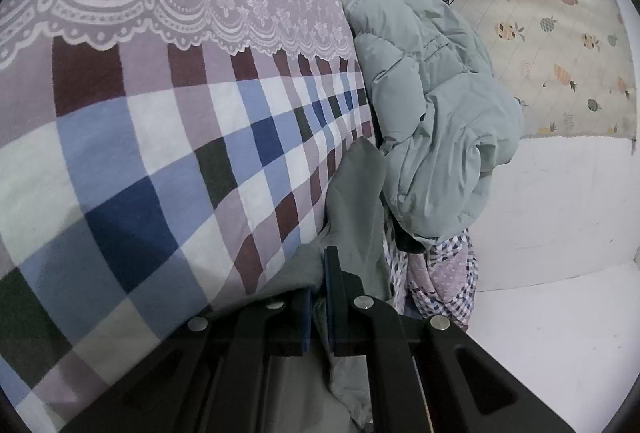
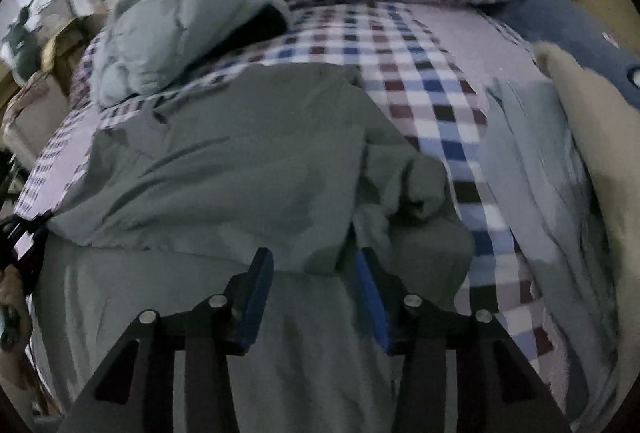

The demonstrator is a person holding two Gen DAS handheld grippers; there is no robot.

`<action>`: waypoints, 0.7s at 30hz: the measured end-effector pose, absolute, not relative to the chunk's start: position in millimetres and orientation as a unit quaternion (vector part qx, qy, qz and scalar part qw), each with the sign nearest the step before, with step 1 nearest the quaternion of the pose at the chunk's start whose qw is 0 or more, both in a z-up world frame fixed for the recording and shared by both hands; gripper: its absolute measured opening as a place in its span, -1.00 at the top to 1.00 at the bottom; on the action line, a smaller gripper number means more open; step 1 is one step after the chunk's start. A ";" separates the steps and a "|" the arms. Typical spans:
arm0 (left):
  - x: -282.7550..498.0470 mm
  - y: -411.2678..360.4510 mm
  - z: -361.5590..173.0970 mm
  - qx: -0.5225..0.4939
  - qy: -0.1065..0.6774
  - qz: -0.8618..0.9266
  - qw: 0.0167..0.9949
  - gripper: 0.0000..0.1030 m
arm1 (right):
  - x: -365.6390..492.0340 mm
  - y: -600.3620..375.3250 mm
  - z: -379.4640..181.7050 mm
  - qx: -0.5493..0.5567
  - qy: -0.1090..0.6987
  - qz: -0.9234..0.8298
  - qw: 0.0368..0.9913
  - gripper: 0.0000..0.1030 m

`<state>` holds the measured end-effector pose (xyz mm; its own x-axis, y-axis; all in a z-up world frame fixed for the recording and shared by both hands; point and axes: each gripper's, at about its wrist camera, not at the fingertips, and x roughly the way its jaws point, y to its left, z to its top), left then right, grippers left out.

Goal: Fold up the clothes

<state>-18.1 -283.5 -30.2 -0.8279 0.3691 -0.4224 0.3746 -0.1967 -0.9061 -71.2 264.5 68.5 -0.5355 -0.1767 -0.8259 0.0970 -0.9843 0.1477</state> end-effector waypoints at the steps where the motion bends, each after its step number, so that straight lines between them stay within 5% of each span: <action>1: -18.1 -283.9 -30.3 0.293 0.635 -0.715 0.001 0.92 | -72.7 265.6 66.3 0.478 -0.047 -0.874 0.075 0.22; 3: -18.3 -284.5 -30.5 0.292 0.637 -0.714 0.000 0.92 | -75.0 264.0 62.2 0.482 -0.047 -0.871 0.081 0.48; 5: -17.8 -284.8 -31.0 0.290 0.641 -0.711 -0.002 0.92 | -76.2 261.8 59.0 0.487 -0.042 -0.868 0.086 0.97; 10: -17.4 -284.7 -32.3 0.289 0.644 -0.708 -0.003 0.92 | -66.7 270.6 63.8 0.490 -0.024 -0.869 0.060 0.99; 17: -18.2 -285.1 -31.7 0.297 0.638 -0.710 -0.007 0.92 | -61.7 269.8 104.2 0.481 0.020 -0.876 0.014 0.85; 21: -17.4 -283.1 -29.4 0.304 0.632 -0.713 -0.010 0.92 | -85.5 213.7 142.4 0.441 -0.005 -0.889 0.123 0.16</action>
<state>-17.4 -283.1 -29.4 -0.8150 0.3978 -0.4214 0.3703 -0.2019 -0.9067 -85.5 213.7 142.4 -0.5813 -0.2225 -0.7827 0.2145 -0.9698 0.1164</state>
